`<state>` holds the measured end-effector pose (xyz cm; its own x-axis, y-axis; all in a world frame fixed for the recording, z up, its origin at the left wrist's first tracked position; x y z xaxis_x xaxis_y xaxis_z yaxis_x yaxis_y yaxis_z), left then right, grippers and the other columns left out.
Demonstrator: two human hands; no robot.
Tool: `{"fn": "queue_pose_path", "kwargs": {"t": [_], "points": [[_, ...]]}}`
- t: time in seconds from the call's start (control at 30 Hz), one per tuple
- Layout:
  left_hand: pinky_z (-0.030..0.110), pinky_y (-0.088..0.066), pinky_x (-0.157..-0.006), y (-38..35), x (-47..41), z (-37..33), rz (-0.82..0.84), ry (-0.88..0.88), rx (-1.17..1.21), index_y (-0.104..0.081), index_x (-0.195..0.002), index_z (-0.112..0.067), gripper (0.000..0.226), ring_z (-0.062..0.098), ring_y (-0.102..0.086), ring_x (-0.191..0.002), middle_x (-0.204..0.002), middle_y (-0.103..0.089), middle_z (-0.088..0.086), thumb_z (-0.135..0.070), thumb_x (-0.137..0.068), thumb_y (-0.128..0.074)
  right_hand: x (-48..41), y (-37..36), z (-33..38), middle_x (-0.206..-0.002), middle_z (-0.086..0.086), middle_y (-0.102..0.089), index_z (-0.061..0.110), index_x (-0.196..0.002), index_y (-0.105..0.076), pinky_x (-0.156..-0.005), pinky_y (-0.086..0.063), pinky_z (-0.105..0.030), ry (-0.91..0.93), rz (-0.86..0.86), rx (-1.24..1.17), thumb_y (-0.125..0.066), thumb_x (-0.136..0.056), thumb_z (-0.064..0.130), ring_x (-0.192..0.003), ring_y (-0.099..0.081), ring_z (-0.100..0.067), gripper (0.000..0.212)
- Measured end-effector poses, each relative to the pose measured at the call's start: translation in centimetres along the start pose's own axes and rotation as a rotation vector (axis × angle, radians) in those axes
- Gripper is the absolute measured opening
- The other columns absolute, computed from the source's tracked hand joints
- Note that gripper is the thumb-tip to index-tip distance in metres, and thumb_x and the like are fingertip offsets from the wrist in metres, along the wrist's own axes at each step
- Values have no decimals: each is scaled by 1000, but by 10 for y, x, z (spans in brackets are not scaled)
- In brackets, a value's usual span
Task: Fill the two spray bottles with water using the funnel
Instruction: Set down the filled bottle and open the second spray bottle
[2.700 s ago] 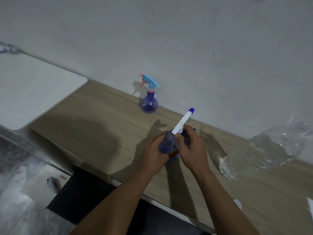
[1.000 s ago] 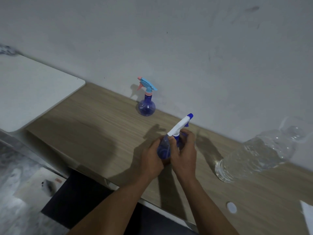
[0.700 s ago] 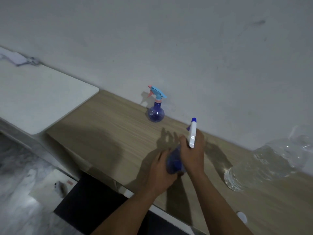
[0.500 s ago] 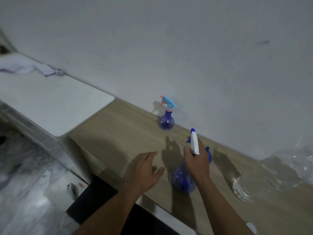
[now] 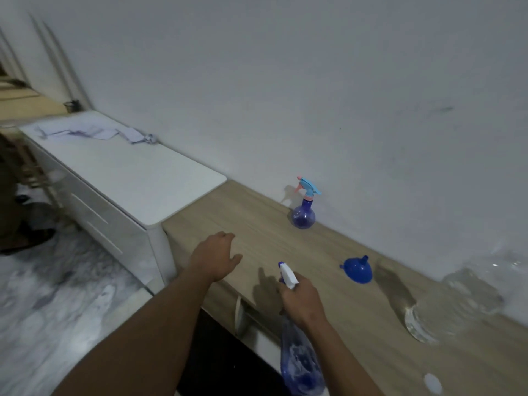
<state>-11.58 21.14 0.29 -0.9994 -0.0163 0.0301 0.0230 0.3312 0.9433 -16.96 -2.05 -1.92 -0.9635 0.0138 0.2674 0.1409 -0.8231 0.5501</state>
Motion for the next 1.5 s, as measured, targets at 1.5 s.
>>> {"fn": "queue_pose_path", "kwargs": {"t": [1.5], "points": [[42, -49, -101, 16, 6, 9, 6, -11, -6, -48, -145, -18, 57, 24, -55, -126, -139, -57, 5, -44, -96, -58, 36, 11, 5, -72, -9, -71, 14, -89, -64, -62, -53, -38, -78, 30, -91, -65, -85, 41, -56, -71, -28, 27]]}}
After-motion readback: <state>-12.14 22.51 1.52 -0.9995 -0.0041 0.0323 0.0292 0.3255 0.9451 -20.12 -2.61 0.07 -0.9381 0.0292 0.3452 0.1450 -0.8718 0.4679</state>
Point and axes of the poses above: each hand's wrist, its own x-axis away from the middle knuckle, its own y-axis out of the back of the hand, z = x × y, the point moved 7 cm from there along -x, towards the middle knuckle
